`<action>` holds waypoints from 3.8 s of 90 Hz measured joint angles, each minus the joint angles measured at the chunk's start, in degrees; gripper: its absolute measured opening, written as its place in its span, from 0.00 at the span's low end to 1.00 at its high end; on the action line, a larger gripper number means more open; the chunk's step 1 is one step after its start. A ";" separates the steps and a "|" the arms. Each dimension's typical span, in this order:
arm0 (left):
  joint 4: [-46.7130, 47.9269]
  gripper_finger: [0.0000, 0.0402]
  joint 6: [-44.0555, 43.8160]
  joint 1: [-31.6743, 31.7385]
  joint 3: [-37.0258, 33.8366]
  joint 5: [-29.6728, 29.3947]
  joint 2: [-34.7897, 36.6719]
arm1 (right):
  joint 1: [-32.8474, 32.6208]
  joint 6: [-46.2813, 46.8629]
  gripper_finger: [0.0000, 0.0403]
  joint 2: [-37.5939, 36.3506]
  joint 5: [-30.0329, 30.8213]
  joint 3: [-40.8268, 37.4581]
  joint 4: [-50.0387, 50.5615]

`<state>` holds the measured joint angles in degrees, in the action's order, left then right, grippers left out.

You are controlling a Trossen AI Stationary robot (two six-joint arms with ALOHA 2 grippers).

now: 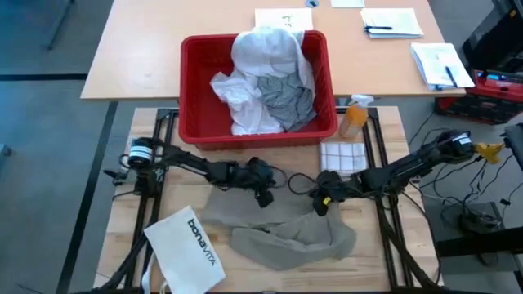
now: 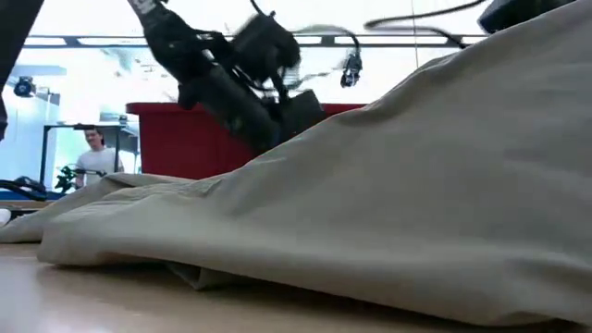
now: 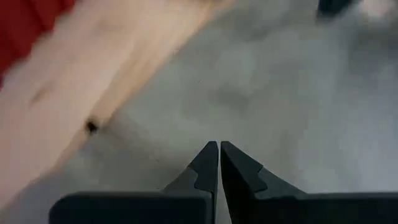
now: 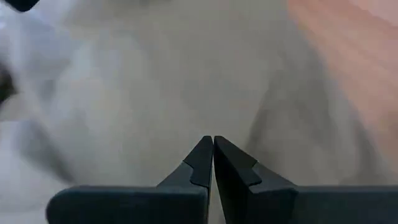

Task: Fold laundry
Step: Fold the brown shorts

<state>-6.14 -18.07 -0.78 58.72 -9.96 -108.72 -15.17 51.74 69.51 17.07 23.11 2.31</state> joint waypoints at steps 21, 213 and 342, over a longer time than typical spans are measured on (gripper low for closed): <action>4.51 0.00 -4.96 0.81 -1.37 -0.02 0.20 | 0.27 4.19 0.00 4.69 -0.66 -0.13 4.81; 13.70 0.88 -8.44 -30.08 29.18 -17.43 -10.04 | -27.76 -37.35 0.47 -5.67 -2.65 20.74 33.79; 31.29 0.52 -30.75 -28.43 30.62 -14.62 -8.02 | -26.72 -33.89 0.00 -3.73 1.59 27.32 28.66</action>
<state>25.15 -48.82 -29.21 89.34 -24.58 -116.73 -41.90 17.85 65.78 18.65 50.44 30.97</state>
